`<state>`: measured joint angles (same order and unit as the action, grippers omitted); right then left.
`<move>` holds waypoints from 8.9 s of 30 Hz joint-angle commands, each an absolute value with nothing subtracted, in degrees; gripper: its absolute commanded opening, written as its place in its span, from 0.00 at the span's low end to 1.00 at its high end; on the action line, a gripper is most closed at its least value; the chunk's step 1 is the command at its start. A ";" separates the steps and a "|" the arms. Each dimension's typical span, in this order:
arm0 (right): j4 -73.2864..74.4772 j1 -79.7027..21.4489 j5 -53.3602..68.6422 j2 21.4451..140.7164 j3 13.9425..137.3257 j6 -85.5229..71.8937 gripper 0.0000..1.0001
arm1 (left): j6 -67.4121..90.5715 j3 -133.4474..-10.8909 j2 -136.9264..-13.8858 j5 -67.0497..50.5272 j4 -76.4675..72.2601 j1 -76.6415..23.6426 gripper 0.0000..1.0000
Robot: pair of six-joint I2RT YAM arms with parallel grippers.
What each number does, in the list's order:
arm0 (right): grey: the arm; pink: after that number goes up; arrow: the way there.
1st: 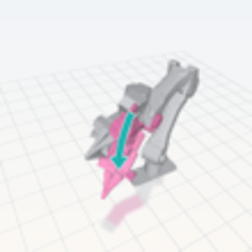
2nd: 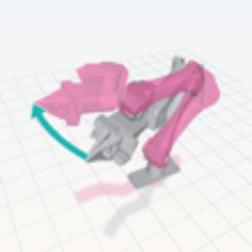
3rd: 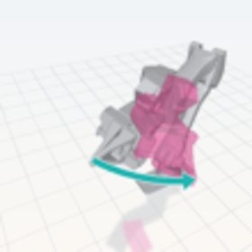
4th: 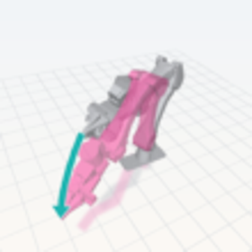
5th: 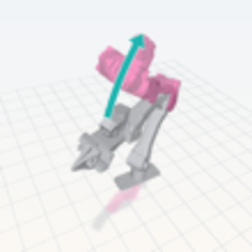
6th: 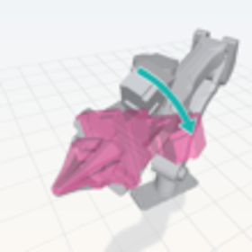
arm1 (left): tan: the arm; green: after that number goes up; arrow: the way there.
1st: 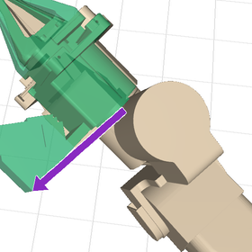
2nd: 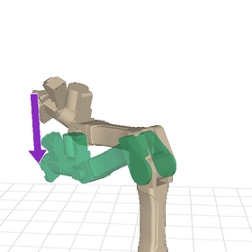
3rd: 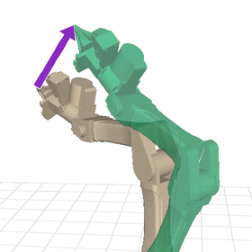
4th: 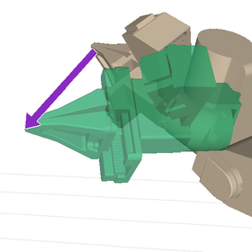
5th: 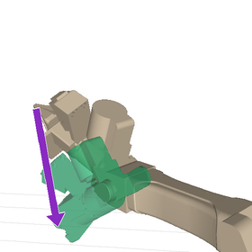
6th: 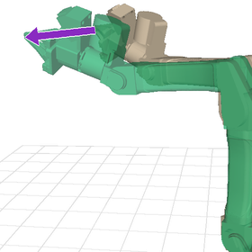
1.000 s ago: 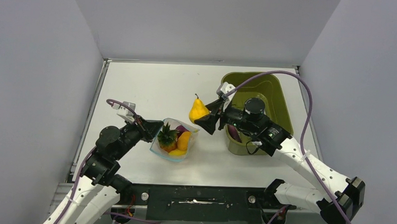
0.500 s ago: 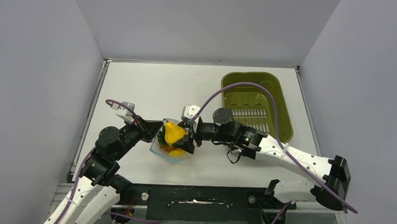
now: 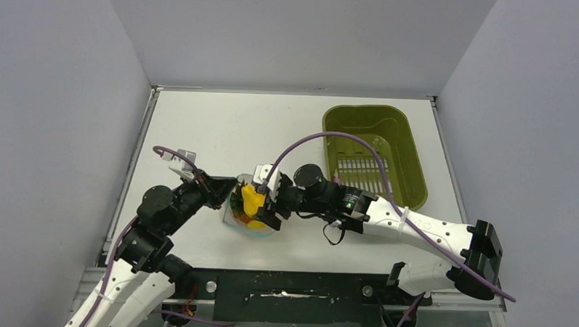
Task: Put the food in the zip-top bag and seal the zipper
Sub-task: Place the fake fruit in the zipper food storage bag, then move the bin to the center of the board, then pick up the fake vegetable from the bin.
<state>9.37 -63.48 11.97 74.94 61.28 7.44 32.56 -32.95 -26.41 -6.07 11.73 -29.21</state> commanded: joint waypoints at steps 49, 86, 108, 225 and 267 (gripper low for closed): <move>31.68 -33.70 -4.46 68.60 70.60 -15.75 0.83 | 29.83 -32.33 -25.83 -8.45 5.27 -29.44 0.00; 22.37 -33.39 -8.27 78.06 63.91 3.70 0.00 | 28.13 -30.01 -24.83 -8.22 2.23 -29.44 0.00; 15.61 -39.70 -5.05 63.41 44.35 31.57 0.00 | 26.83 -37.44 -26.35 2.38 13.47 -29.40 0.00; 52.91 -24.90 -35.61 59.47 59.25 -60.56 0.12 | 25.51 -35.23 -23.29 2.01 13.98 -29.36 0.00; 45.00 -7.76 -19.66 76.63 76.40 -16.34 0.63 | 14.95 -33.90 -22.11 -0.75 10.48 -29.36 0.00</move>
